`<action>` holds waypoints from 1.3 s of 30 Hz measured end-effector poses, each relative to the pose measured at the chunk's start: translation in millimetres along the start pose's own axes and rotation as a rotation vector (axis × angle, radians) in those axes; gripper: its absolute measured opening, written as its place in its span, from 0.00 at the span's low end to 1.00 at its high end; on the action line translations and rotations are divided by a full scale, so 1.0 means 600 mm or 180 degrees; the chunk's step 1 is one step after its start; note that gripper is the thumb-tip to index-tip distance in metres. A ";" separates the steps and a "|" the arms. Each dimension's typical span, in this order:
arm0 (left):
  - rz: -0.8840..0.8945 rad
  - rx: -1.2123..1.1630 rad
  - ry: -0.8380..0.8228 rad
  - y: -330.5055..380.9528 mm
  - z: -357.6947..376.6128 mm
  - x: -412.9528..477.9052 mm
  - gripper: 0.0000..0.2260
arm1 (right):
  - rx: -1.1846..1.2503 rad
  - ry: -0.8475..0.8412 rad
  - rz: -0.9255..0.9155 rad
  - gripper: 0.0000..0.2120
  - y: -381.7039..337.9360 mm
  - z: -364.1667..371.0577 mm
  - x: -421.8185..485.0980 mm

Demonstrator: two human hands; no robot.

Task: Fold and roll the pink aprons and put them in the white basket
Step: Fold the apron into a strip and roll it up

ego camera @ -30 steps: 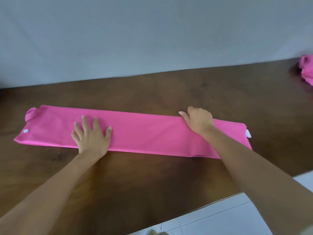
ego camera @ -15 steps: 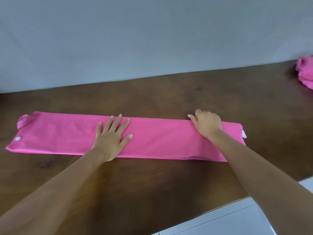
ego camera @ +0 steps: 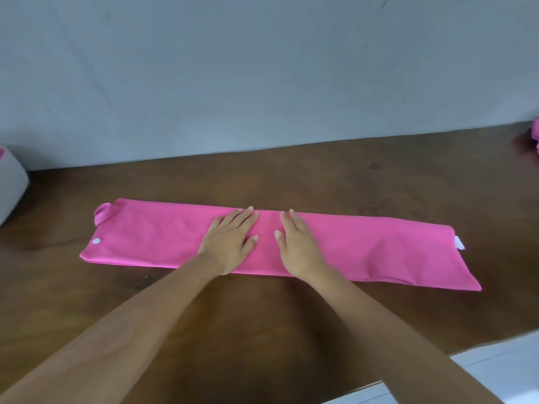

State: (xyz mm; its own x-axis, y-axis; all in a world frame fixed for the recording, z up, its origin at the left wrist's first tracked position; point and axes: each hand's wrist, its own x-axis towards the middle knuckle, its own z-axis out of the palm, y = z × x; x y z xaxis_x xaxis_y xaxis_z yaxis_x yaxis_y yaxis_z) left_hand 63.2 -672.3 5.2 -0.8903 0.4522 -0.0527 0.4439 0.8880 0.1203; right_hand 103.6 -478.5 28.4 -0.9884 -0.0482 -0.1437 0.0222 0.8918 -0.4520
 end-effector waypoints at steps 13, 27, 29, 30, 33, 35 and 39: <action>-0.0432 0.0003 -0.0116 -0.198 -0.003 -0.066 0.37 | -0.1193 -0.0055 0.0500 0.35 -0.035 0.061 -0.002; -0.1190 -0.0117 0.0024 -0.326 -0.023 -0.120 0.35 | -0.1262 -0.0043 0.0759 0.39 -0.056 0.067 -0.001; -0.1182 -0.0166 0.0150 -0.310 -0.029 -0.114 0.34 | -0.1221 -0.0059 0.0731 0.40 -0.055 0.063 -0.002; -0.1099 -0.0213 0.0201 -0.298 -0.032 -0.112 0.33 | -0.1194 -0.0064 0.0695 0.40 -0.054 0.060 -0.005; -0.0627 -0.0425 0.0226 -0.242 -0.037 -0.100 0.31 | -0.1107 -0.0085 0.0574 0.42 -0.045 0.049 -0.015; -0.0352 -0.0554 0.0177 -0.192 -0.035 -0.085 0.30 | -0.1075 -0.0080 0.0541 0.42 -0.033 0.044 -0.024; 0.0031 -0.0816 0.0108 -0.088 -0.024 -0.047 0.28 | -0.1075 -0.0086 0.0480 0.43 -0.009 0.030 -0.038</action>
State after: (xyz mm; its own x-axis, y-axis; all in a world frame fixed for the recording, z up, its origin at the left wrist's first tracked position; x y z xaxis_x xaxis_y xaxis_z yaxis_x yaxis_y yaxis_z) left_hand 63.7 -733.0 14.8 -0.8909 0.4538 -0.0175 0.4163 0.8314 0.3682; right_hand 129.0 -490.3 18.4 -0.9734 0.0872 -0.2117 0.1121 0.9877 -0.1086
